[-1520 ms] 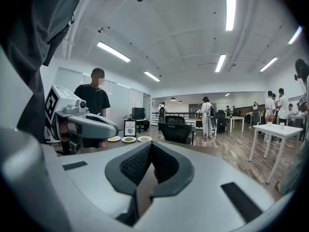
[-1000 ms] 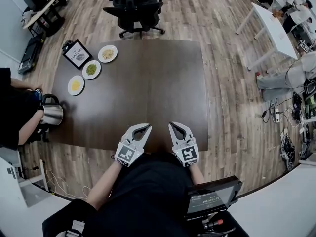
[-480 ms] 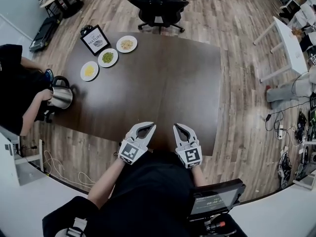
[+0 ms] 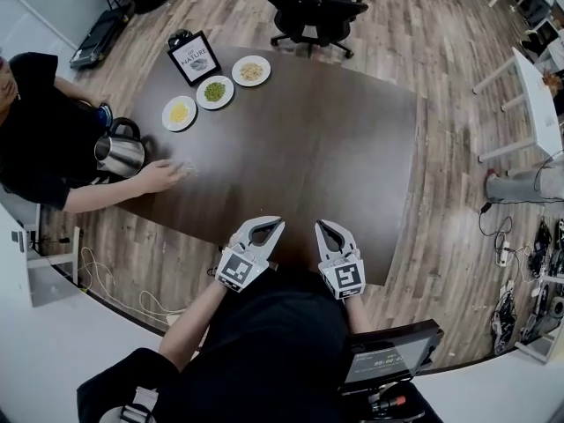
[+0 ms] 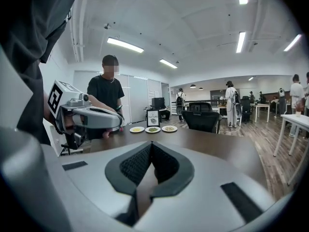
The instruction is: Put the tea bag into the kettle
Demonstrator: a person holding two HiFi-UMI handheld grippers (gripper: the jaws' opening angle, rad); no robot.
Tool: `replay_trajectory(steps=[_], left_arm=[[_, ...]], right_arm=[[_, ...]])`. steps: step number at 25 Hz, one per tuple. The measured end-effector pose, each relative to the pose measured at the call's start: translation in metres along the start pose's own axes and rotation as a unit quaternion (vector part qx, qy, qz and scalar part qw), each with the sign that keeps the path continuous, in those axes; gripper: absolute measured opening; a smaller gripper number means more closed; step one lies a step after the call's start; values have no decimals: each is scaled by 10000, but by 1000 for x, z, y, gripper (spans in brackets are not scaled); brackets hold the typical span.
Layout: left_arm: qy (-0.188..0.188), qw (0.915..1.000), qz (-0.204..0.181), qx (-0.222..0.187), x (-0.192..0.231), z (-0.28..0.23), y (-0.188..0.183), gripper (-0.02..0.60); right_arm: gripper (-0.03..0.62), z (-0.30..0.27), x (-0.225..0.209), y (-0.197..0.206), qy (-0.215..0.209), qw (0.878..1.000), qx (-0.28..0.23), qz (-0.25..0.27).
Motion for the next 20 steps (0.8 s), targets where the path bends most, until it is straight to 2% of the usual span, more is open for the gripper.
replay_trajectory(steps=[8, 20], left_arm=[[-184, 9998, 19, 91, 13, 15, 3, 3], [-654, 9973, 148, 311, 38, 52, 15, 3]], right_arm=[[6, -22, 6, 2, -183, 9997, 155, 6], [8, -64, 15, 28, -515, 9958, 752, 11]])
Point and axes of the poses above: the fingertips, and each gripper's own axes: z backward along the fingers, x to its left, y out of its underside, the point moved 5 cm from there along z, backward along the fingers, and after that the axes turned 6 degrees about -z, right-handed, at the moved point
